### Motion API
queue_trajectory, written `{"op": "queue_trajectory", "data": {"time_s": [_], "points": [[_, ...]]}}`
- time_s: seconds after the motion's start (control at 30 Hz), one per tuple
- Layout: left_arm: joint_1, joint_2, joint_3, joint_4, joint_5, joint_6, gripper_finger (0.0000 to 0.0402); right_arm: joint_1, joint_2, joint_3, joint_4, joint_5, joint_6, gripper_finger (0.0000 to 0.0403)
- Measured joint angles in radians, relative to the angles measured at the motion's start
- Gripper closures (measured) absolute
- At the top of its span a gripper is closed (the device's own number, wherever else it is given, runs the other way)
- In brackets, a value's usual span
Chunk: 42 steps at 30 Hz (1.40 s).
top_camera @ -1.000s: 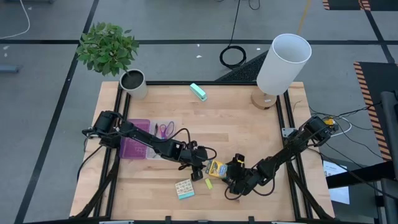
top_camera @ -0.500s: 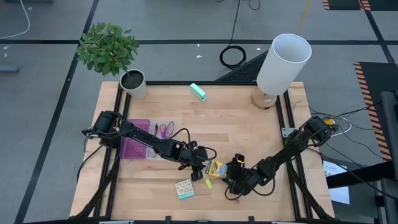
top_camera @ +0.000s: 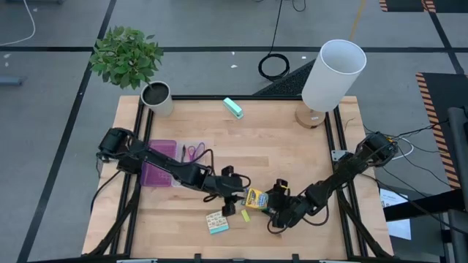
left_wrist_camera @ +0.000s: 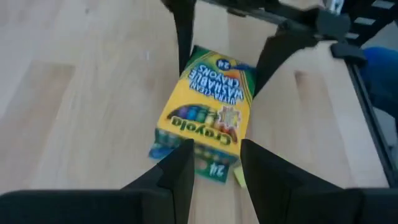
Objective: Pack school essentials
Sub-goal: Put the crayon box into the purple supply box
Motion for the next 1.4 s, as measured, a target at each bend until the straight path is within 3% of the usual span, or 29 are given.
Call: {"op": "queue_trajectory", "data": {"time_s": [0.13,0.33,0.5,0.63,0.73,0.93,1.17,1.4], "points": [[-0.041,-0.039,-0.001,0.026,-0.065,0.093,0.0268,0.011,-0.053,0.0,-0.018,-0.003,-0.032,0.0064],[-0.153,-0.062,-0.003,0.081,-0.254,0.336,0.0252,0.012,-0.154,0.002,-0.058,-0.047,-0.034,0.0064],[-0.242,-0.053,-0.001,0.243,-0.447,0.506,0.0169,0.0,-0.241,0.001,-0.13,-0.113,0.02,0.0064],[-0.295,-0.052,-0.001,0.258,-0.541,0.609,0.0091,-0.013,-0.301,0.0,-0.155,-0.137,0.065,0.0064],[-0.318,-0.043,-0.001,0.262,-0.629,0.678,0.0062,-0.03,-0.342,0.0,-0.167,-0.153,0.101,0.0064],[-0.318,0.055,0.008,0.396,-0.714,0.94,0.0064,-0.077,-0.393,0.0,-0.178,-0.151,0.123,0.0064],[-0.285,0.178,0.116,0.452,-0.86,1.188,0.0066,-0.121,-0.406,0.001,-0.174,-0.179,0.136,0.0064],[-0.231,0.196,0.146,0.397,-0.829,1.249,0.0066,-0.152,-0.406,0.001,-0.175,-0.233,0.164,0.0064]]}}
